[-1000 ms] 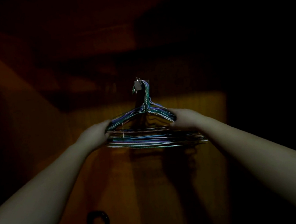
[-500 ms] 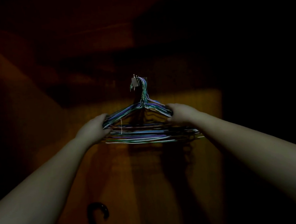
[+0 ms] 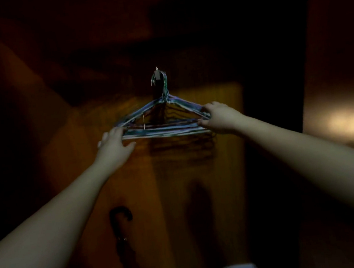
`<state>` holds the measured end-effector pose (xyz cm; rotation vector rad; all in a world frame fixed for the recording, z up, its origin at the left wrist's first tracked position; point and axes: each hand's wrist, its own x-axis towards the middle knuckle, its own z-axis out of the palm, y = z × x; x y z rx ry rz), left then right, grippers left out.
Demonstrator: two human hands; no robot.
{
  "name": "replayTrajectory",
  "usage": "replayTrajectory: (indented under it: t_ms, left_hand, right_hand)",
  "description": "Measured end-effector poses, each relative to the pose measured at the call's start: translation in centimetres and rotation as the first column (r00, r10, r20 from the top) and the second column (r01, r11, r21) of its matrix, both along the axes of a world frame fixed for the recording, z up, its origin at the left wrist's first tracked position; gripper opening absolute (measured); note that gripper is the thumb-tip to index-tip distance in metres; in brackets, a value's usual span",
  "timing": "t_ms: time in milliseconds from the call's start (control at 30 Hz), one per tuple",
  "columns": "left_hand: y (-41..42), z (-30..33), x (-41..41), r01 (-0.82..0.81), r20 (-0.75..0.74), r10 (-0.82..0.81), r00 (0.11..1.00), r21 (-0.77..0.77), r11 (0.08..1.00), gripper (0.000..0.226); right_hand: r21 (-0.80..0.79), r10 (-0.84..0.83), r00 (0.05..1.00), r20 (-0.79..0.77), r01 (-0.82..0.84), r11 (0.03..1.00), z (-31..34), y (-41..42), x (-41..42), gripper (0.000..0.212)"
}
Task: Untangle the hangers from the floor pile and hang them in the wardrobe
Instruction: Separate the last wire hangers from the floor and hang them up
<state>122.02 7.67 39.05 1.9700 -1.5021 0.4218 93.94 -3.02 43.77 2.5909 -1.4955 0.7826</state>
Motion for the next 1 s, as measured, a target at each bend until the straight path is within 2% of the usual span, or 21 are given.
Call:
replayTrajectory:
  t_ms: [100, 200, 367, 533, 800, 1000]
  left_hand:
    - [3.5, -3.0, -2.6, 0.088, -0.089, -0.074, 0.993, 0.162, 0.983, 0.052]
    - [6.6, -6.8, -5.0, 0.187, -0.169, -0.142, 0.975, 0.288, 0.939, 0.048]
    - [10.2, -15.2, -10.4, 0.314, -0.317, -0.201, 0.927, 0.361, 0.878, 0.044]
    - [11.3, -23.7, -17.6, 0.415, -0.442, -0.214, 0.871, 0.428, 0.803, 0.040]
    - [9.8, -31.3, -34.9, 0.561, -0.425, -0.373, 0.825, 0.532, 0.634, 0.040]
    - [7.1, -34.7, -52.2, 0.604, -0.401, -0.456, 0.795, 0.597, 0.529, 0.041]
  right_hand:
    - [0.139, 0.083, 0.996, -0.027, -0.079, 0.987, -3.4, 5.1, -1.5, 0.048]
    - [0.257, 0.088, 0.994, -0.069, -0.068, 0.964, -8.0, 10.0, -3.4, 0.041]
    - [0.432, 0.033, 0.995, -0.094, 0.011, 0.902, -17.5, 15.0, -7.9, 0.042]
    - [0.610, -0.075, 0.994, -0.073, 0.104, 0.786, -26.9, 19.5, -15.1, 0.040]
    - [0.773, -0.288, 0.956, -0.061, 0.228, 0.592, -38.2, 23.4, -31.0, 0.041]
    - [0.819, -0.508, 0.859, -0.059, 0.333, 0.468, -43.5, 26.1, -46.9, 0.032]
